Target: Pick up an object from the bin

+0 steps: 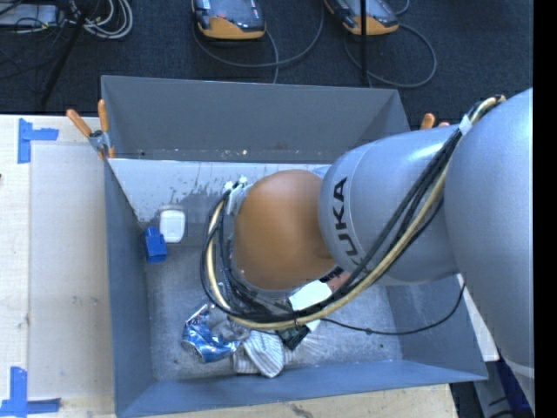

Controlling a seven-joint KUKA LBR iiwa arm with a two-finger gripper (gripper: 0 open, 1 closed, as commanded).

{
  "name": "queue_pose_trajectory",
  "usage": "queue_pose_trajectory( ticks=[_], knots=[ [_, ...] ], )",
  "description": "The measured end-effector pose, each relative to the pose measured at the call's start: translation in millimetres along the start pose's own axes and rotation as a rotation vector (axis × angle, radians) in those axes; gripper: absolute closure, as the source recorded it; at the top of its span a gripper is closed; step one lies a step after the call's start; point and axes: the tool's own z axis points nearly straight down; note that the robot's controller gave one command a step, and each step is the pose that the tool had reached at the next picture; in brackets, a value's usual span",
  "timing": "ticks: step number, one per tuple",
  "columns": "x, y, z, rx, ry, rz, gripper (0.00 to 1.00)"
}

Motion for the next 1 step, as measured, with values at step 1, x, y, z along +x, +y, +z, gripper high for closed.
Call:
queue_pose_trajectory(
  ticks=[1],
  knots=[
    [1.9, 14.1, -64.6, -0.002, -0.003, -0.039, 1.0]
  ],
)
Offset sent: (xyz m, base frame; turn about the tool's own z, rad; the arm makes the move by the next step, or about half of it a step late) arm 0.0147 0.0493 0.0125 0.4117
